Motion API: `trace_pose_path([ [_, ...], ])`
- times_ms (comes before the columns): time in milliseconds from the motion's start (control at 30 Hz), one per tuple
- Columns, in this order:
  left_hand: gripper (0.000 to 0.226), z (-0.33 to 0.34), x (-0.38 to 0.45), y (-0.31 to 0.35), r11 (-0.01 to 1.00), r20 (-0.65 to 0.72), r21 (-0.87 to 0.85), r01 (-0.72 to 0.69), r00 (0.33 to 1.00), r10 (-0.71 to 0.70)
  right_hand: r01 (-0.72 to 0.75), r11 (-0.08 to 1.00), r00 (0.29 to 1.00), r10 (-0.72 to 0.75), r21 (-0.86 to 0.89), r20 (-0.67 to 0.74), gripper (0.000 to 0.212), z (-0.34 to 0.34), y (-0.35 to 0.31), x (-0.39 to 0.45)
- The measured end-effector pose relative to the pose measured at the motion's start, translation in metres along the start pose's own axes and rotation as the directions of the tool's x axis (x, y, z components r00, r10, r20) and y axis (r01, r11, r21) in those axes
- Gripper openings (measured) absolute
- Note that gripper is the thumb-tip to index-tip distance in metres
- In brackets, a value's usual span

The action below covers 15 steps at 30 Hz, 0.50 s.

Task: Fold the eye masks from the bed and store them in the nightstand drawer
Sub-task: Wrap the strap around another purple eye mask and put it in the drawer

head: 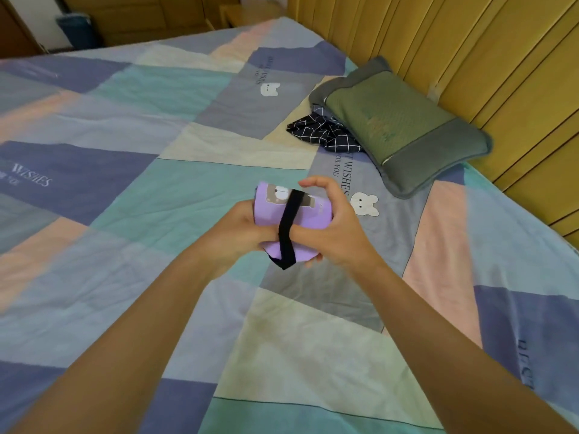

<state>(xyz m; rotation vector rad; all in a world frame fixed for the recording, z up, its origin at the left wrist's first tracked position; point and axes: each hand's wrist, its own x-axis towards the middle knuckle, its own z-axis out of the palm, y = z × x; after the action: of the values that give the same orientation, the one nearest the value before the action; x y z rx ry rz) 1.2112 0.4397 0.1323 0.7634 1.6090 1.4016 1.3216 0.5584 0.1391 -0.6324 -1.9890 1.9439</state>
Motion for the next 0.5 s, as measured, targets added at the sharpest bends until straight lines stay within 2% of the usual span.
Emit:
trace_pose_path([
  [100, 0.041, 0.005, 0.005, 0.002, 0.980, -0.090, -0.196, 0.039, 0.994, -0.058, -0.041, 0.992, 0.998, 0.047, 0.117, -0.047, 0.046, -0.002, 0.002, 0.007],
  [167, 0.051, 0.010, 0.010, 0.003, 0.957, -0.168, -0.289, 0.008, 0.984, -0.059, -0.059, 0.979, 0.993, 0.076, 0.193, -0.085, 0.043, -0.002, 0.005, 0.009],
  [300, 0.073, 0.015, 0.015, 0.004, 0.989, -0.265, -0.138, -0.050, 0.964, 0.012, -0.042, 0.970, 0.997, 0.058, 0.241, -0.060, 0.037, -0.002, 0.000, 0.007],
  [433, 0.046, 0.013, 0.014, 0.007, 0.995, -0.292, -0.080, -0.064, 0.956, 0.038, -0.030, 0.977, 0.993, 0.054, 0.210, -0.106, 0.025, -0.004, -0.007, 0.005],
  [500, 0.041, 0.012, 0.011, 0.015, 0.996, -0.323, -0.040, -0.083, 0.944, 0.066, 0.085, 0.986, 0.987, -0.063, 0.145, -0.151, 0.036, -0.007, -0.011, 0.003],
])
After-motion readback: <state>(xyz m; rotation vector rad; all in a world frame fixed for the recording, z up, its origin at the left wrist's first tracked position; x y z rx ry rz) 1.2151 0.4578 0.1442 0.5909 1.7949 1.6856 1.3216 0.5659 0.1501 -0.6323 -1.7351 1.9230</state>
